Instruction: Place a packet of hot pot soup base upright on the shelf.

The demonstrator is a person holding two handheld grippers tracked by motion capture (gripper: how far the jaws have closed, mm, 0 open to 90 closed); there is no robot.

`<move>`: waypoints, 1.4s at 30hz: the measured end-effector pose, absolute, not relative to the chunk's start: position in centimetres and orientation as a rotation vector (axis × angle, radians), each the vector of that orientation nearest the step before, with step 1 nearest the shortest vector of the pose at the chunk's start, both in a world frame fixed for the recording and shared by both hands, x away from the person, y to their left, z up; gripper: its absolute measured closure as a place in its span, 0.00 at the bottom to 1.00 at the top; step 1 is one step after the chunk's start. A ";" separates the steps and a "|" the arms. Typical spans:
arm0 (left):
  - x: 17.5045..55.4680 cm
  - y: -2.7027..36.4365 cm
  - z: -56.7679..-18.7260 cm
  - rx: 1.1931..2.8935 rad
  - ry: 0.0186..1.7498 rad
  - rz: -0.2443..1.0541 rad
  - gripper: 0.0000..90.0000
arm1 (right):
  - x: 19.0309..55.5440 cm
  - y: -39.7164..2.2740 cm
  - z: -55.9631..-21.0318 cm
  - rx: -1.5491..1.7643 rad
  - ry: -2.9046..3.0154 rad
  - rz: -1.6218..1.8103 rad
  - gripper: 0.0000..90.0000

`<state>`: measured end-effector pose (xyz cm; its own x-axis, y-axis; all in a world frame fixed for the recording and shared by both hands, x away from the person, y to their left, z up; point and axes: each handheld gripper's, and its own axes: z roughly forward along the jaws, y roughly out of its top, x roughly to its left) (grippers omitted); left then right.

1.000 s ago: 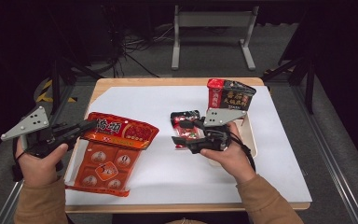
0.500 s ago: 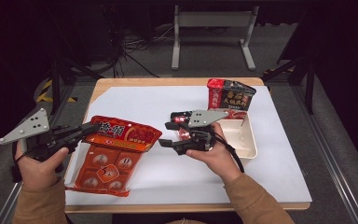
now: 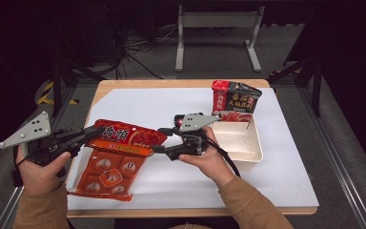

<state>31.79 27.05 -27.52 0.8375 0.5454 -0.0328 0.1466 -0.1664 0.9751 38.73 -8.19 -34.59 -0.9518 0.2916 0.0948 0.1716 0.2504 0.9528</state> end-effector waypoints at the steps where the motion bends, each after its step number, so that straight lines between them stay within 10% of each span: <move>1: 31.9 27.0 -27.5 1.729 0.533 0.382 1.00 | 38.7 -8.2 -34.6 0.447 2.402 1.809 0.44; 15: 31.9 26.6 -27.3 1.726 0.513 0.361 1.00 | 38.7 -6.1 -35.8 0.379 2.445 1.934 0.64; 25: 31.7 26.8 -27.2 1.705 0.515 0.364 1.00 | 38.2 -6.5 -35.0 0.302 2.447 1.948 0.99; 42: 31.9 26.8 -27.4 1.647 0.468 0.326 1.00 | 36.6 -8.5 -29.9 0.261 2.429 1.837 1.00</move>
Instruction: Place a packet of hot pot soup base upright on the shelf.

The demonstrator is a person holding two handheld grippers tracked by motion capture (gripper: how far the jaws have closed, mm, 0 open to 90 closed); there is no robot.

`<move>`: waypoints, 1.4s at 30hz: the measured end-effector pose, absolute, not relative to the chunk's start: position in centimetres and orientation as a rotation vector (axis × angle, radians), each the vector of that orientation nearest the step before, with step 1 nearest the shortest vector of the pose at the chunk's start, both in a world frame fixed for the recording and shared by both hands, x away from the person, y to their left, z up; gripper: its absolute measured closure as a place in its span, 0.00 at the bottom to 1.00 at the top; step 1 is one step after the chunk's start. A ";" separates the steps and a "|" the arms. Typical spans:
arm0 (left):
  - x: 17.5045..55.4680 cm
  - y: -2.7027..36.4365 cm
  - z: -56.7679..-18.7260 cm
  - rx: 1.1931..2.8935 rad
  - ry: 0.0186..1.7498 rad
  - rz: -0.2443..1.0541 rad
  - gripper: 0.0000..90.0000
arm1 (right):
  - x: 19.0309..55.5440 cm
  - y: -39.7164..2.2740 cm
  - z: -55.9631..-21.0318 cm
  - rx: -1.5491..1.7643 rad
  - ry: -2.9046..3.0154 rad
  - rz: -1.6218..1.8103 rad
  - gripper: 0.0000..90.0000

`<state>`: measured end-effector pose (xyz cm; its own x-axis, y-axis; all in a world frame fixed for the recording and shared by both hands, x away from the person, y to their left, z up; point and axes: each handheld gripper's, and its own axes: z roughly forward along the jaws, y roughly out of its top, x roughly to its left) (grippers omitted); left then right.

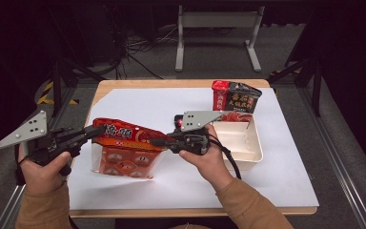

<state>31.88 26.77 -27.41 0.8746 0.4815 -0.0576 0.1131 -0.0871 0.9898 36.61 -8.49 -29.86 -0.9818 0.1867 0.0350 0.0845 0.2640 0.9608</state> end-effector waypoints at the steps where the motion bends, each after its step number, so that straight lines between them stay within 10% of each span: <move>1: 32.0 26.7 -27.5 1.643 0.464 0.323 0.99 | 36.6 -8.6 -29.6 0.262 2.431 1.831 1.00; 42: 33.8 26.0 -29.4 1.642 0.611 0.418 0.29 | 36.9 -17.8 -21.2 0.441 2.383 1.655 1.00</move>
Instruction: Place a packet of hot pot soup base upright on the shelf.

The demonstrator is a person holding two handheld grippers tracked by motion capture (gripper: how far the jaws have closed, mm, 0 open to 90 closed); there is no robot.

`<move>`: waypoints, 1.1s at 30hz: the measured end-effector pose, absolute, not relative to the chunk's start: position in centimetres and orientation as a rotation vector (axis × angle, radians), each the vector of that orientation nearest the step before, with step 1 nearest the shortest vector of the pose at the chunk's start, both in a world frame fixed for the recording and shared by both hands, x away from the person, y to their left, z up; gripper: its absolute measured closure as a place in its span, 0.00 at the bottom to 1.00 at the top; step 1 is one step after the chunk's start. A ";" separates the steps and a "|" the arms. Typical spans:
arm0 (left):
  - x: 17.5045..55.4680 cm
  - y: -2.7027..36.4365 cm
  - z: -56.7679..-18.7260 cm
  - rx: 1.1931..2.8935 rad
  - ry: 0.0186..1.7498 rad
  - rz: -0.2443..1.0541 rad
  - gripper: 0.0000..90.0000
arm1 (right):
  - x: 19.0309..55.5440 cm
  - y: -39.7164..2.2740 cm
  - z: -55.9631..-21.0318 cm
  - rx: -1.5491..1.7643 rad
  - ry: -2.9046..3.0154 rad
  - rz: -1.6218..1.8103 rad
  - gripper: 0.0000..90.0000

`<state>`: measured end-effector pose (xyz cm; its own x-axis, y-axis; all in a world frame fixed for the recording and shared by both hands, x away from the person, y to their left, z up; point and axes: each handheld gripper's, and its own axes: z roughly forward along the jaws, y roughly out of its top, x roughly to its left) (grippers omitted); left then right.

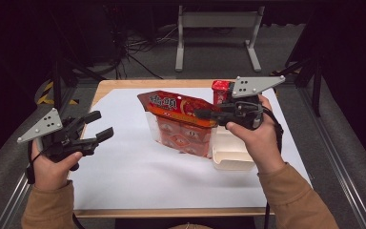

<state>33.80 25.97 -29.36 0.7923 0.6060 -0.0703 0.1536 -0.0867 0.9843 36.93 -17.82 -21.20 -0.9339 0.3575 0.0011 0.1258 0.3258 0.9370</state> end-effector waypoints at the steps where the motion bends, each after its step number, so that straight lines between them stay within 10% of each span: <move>1: 33.8 26.0 -29.4 1.637 0.613 0.421 0.27 | 37.0 -18.0 -21.0 0.450 2.383 1.658 1.00; 33: 35.3 26.1 -31.0 1.666 0.693 0.451 0.11 | 37.4 -24.8 -18.9 0.589 2.267 1.682 1.00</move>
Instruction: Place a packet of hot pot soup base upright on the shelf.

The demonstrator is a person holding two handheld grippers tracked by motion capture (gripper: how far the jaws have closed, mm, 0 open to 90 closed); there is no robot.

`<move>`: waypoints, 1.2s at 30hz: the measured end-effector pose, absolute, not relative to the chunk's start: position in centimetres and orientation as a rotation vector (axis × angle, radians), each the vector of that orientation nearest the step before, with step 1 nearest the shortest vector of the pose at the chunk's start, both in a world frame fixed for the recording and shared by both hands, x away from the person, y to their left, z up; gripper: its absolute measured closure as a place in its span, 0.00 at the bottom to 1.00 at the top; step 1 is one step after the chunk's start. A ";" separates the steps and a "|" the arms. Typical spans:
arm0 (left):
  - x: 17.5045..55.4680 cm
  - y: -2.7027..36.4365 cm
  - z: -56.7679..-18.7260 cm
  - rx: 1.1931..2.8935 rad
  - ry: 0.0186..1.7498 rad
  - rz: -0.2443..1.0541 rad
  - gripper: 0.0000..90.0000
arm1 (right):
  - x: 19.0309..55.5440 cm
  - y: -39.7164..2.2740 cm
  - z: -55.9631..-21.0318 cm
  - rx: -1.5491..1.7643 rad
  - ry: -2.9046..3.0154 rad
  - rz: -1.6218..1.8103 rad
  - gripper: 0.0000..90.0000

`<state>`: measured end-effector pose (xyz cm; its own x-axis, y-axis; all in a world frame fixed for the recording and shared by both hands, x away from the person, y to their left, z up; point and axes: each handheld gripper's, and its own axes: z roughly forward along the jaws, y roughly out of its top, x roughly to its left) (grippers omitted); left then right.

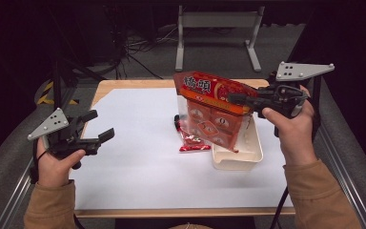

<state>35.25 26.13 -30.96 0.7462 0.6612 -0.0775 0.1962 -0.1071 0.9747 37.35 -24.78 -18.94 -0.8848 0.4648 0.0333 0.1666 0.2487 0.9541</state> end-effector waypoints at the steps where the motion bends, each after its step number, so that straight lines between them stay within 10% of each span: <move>1: 35.3 26.1 -31.0 1.667 0.693 0.452 0.11 | 37.4 -25.0 -19.0 0.593 2.263 1.680 1.00; 36: 35.7 26.7 -31.6 1.684 0.731 0.459 0.11 | 38.7 -30.4 -20.3 0.769 2.093 1.619 1.00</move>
<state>35.72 26.65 -31.60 0.7264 0.6823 -0.0825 0.2222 -0.1194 0.9677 38.75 -30.44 -20.27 -0.7766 0.6293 0.0297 0.1869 0.1850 0.9648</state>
